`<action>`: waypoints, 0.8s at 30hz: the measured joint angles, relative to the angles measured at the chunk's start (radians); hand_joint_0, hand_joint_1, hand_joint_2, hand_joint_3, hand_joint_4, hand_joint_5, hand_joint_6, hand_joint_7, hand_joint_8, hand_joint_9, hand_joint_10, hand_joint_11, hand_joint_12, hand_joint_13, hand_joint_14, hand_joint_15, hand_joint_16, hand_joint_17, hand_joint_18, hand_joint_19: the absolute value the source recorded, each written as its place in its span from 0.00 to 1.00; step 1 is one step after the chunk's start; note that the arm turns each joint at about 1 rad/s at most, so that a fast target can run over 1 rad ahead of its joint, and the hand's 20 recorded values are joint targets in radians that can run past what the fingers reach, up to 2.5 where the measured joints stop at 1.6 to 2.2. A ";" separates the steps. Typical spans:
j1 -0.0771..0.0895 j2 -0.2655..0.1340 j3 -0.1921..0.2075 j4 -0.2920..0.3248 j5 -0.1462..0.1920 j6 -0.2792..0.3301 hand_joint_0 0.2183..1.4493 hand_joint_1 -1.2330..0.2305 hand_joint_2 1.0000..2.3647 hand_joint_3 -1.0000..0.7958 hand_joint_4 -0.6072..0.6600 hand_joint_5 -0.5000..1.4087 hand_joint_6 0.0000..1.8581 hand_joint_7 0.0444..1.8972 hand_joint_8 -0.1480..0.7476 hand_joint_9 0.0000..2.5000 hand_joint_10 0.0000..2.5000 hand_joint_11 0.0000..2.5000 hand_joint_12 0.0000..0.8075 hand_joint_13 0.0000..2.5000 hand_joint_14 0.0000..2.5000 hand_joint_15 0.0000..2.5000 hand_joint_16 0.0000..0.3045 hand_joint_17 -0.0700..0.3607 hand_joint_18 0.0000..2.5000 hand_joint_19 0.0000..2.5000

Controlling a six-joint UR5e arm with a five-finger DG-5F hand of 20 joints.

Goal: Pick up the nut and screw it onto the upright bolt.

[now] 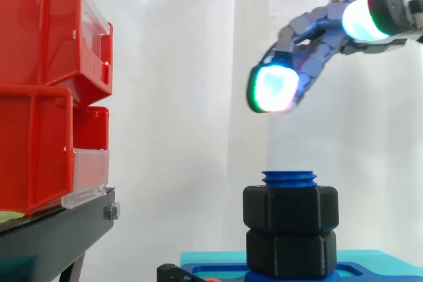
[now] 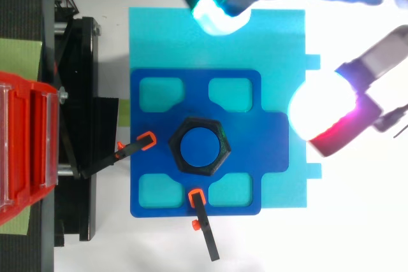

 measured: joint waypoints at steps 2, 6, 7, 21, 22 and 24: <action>0.002 0.029 -0.022 -0.033 0.026 0.002 0.22 0.68 0.00 0.28 0.65 0.19 0.27 0.39 0.45 0.26 0.00 0.00 0.39 0.15 0.00 0.00 0.13 0.37 0.03 0.00; 0.008 0.102 -0.105 -0.019 0.093 0.032 0.22 0.67 0.00 0.28 0.65 0.19 0.27 0.39 0.45 0.26 0.00 0.00 0.38 0.15 0.00 0.00 0.13 0.36 0.02 0.00; 0.010 0.126 -0.135 0.003 0.108 0.050 0.23 0.67 0.00 0.28 0.65 0.19 0.27 0.39 0.45 0.26 0.00 0.00 0.38 0.15 0.00 0.00 0.13 0.36 0.02 0.00; 0.050 0.346 -0.460 0.197 0.273 0.241 0.23 0.63 0.00 0.28 0.61 0.16 0.27 0.34 0.43 0.17 0.00 0.00 0.40 0.07 0.00 0.00 0.12 0.35 0.00 0.00; 0.054 0.353 -0.470 0.198 0.287 0.263 0.23 0.62 0.00 0.28 0.61 0.16 0.27 0.33 0.42 0.15 0.00 0.00 0.40 0.05 0.00 0.00 0.12 0.35 0.00 0.00; 0.065 0.364 -0.485 0.194 0.318 0.314 0.23 0.61 0.00 0.28 0.60 0.15 0.27 0.33 0.40 0.10 0.00 0.00 0.39 0.00 0.00 0.00 0.12 0.35 0.00 0.00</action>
